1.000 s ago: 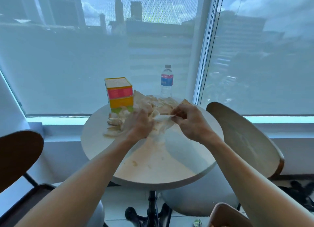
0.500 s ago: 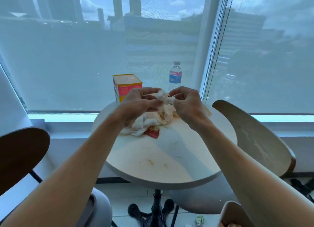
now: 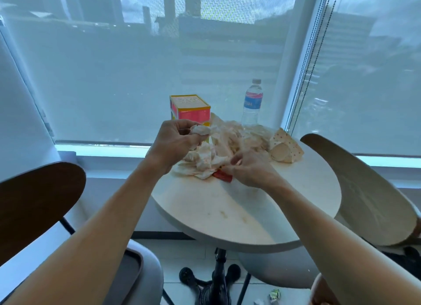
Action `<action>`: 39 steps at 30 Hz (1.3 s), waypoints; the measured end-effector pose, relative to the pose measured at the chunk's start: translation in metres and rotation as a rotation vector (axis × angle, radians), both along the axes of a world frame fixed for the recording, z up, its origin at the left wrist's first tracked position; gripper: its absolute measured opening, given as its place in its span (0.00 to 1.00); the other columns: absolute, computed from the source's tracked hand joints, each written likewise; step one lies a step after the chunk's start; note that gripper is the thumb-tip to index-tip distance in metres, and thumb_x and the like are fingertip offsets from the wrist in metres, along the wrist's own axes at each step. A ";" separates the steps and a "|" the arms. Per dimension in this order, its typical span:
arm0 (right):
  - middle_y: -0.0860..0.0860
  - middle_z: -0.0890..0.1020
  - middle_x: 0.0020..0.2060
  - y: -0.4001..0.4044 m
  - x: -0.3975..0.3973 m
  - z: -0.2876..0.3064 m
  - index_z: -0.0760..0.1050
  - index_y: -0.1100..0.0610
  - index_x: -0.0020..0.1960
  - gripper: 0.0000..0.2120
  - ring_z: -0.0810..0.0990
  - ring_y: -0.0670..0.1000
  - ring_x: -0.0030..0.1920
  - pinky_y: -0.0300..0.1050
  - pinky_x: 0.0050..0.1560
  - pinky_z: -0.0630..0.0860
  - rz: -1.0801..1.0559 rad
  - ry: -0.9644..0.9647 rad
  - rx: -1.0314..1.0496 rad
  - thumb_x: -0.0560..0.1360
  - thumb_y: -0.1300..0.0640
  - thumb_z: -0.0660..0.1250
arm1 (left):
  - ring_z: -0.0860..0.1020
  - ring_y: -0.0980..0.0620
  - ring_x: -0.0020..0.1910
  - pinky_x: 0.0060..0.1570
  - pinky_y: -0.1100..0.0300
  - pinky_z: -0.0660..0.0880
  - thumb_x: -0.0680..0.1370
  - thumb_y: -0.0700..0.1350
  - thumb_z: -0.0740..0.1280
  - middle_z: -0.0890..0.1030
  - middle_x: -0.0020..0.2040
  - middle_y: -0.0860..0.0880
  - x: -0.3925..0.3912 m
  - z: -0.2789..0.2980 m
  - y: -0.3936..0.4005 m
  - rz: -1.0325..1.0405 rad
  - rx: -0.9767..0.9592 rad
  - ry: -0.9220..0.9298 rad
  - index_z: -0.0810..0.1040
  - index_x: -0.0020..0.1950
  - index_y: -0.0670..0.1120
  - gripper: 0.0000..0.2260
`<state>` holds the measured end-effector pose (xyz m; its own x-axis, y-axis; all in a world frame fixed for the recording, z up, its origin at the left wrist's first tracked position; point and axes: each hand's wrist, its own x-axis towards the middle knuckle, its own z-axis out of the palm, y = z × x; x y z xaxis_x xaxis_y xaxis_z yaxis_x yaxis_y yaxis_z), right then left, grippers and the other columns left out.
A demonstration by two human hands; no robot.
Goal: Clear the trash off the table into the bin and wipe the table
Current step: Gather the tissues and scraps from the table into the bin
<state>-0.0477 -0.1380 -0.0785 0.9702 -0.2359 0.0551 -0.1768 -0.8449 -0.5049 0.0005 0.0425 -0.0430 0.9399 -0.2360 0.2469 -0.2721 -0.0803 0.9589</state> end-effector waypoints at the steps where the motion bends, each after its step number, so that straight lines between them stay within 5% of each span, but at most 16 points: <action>1: 0.50 0.83 0.43 0.001 -0.001 -0.003 0.83 0.53 0.44 0.12 0.80 0.51 0.47 0.48 0.49 0.77 0.000 0.016 -0.016 0.71 0.45 0.70 | 0.80 0.56 0.36 0.40 0.64 0.76 0.70 0.39 0.76 0.83 0.38 0.48 0.000 -0.002 0.000 0.005 0.005 0.003 0.83 0.43 0.47 0.05; 4: 0.52 0.83 0.44 0.003 -0.003 -0.007 0.82 0.55 0.44 0.09 0.79 0.52 0.47 0.49 0.49 0.76 0.007 -0.036 0.029 0.73 0.49 0.70 | 0.81 0.56 0.41 0.46 0.60 0.77 0.70 0.40 0.76 0.85 0.41 0.48 -0.003 -0.009 -0.003 0.027 0.036 0.015 0.84 0.42 0.48 0.05; 7: 0.51 0.82 0.42 -0.001 -0.009 -0.002 0.80 0.53 0.43 0.03 0.80 0.51 0.46 0.47 0.47 0.76 0.006 -0.097 0.135 0.74 0.55 0.69 | 0.81 0.58 0.37 0.41 0.62 0.76 0.70 0.40 0.76 0.84 0.38 0.51 -0.010 -0.013 -0.008 0.056 0.076 0.014 0.84 0.41 0.49 0.05; 14: 0.48 0.79 0.33 -0.039 -0.045 0.018 0.79 0.56 0.39 0.06 0.76 0.45 0.36 0.40 0.36 0.72 -0.037 -0.280 0.232 0.74 0.57 0.70 | 0.81 0.52 0.41 0.44 0.58 0.77 0.70 0.41 0.76 0.85 0.43 0.45 -0.037 -0.017 -0.034 0.035 0.129 0.032 0.84 0.44 0.47 0.05; 18: 0.47 0.79 0.34 -0.073 -0.075 0.023 0.78 0.53 0.38 0.07 0.77 0.44 0.37 0.38 0.35 0.70 -0.080 -0.321 0.288 0.74 0.55 0.70 | 0.80 0.54 0.39 0.39 0.64 0.76 0.72 0.41 0.75 0.85 0.44 0.45 -0.063 -0.016 -0.063 -0.014 0.139 0.022 0.83 0.44 0.45 0.04; 22: 0.50 0.80 0.36 -0.113 -0.110 0.017 0.79 0.56 0.42 0.07 0.77 0.46 0.37 0.40 0.37 0.72 -0.144 -0.300 0.402 0.74 0.53 0.71 | 0.81 0.52 0.42 0.45 0.57 0.77 0.71 0.39 0.75 0.85 0.42 0.46 -0.091 -0.017 -0.100 -0.064 0.136 0.041 0.82 0.41 0.48 0.05; 31: 0.51 0.80 0.34 -0.199 -0.200 -0.031 0.80 0.57 0.41 0.09 0.76 0.48 0.37 0.42 0.39 0.72 -0.272 -0.279 0.582 0.72 0.51 0.73 | 0.81 0.54 0.43 0.43 0.64 0.75 0.71 0.40 0.75 0.85 0.43 0.49 -0.173 -0.025 -0.189 -0.196 0.158 0.040 0.83 0.44 0.49 0.06; 39: 0.52 0.82 0.38 -0.236 -0.261 -0.120 0.79 0.54 0.41 0.08 0.79 0.48 0.39 0.43 0.39 0.74 -0.326 -0.020 0.578 0.74 0.50 0.72 | 0.79 0.54 0.41 0.38 0.66 0.73 0.72 0.40 0.74 0.85 0.43 0.46 -0.235 -0.056 -0.241 -0.286 0.214 0.066 0.82 0.43 0.50 0.06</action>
